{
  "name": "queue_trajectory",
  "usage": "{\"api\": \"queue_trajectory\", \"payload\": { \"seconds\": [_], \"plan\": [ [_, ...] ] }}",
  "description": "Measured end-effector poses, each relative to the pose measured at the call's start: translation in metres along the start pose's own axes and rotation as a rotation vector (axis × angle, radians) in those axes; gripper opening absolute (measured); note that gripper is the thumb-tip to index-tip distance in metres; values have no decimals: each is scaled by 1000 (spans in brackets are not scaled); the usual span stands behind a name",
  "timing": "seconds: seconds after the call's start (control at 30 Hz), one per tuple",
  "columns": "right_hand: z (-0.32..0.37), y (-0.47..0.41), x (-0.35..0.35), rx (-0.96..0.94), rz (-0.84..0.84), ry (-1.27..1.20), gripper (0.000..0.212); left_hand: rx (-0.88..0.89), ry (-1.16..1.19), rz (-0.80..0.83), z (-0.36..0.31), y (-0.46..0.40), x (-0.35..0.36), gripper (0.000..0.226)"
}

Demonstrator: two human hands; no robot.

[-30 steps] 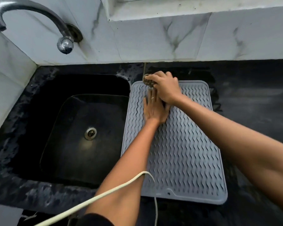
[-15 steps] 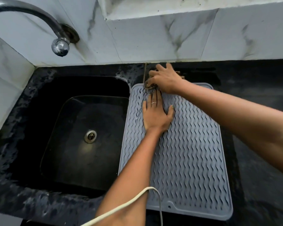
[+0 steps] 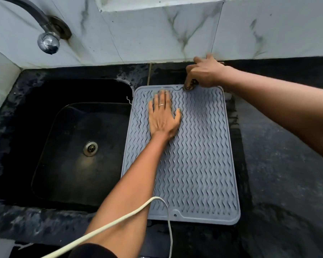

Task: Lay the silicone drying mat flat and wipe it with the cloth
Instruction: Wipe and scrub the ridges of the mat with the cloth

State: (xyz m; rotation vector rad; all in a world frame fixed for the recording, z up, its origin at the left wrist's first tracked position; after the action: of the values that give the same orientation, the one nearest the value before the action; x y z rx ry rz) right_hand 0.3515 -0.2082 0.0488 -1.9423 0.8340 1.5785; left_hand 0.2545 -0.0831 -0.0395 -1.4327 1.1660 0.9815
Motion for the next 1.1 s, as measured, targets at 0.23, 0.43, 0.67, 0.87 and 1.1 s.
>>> {"api": "queue_trajectory", "payload": {
  "seconds": [0.23, 0.43, 0.67, 0.87, 1.1],
  "plan": [
    [33, 6, 19, 1, -70, -38, 47, 77, 52, 137, -27, 11, 11, 70],
    [-12, 40, 21, 17, -16, 148, 33, 99, -14, 167, -26, 11, 10, 70],
    [-32, 67, 15, 73, 185, 404, 18, 113, -34, 183, -28, 10, 8, 71],
    [-34, 60, -14, 316, 343, 226, 29, 137, -115, 120, -44, 22, -10, 63],
    [-12, 84, 16, 565, 186, -219, 49, 120, 14, 151, -80, 66, -12, 60]
  ]
}}
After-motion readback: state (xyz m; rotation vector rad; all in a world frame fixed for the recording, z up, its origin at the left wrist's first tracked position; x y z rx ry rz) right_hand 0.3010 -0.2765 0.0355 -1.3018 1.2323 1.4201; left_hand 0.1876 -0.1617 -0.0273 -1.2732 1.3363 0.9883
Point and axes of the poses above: each hand's wrist, its own y-axis away from the middle knuckle, its own x-axis out of the palm, z = x × y, the point moved 5 cm from there along -y, towards the middle knuckle, and after that the axes turned 11 degrees about -z, right-handed, at the moved point
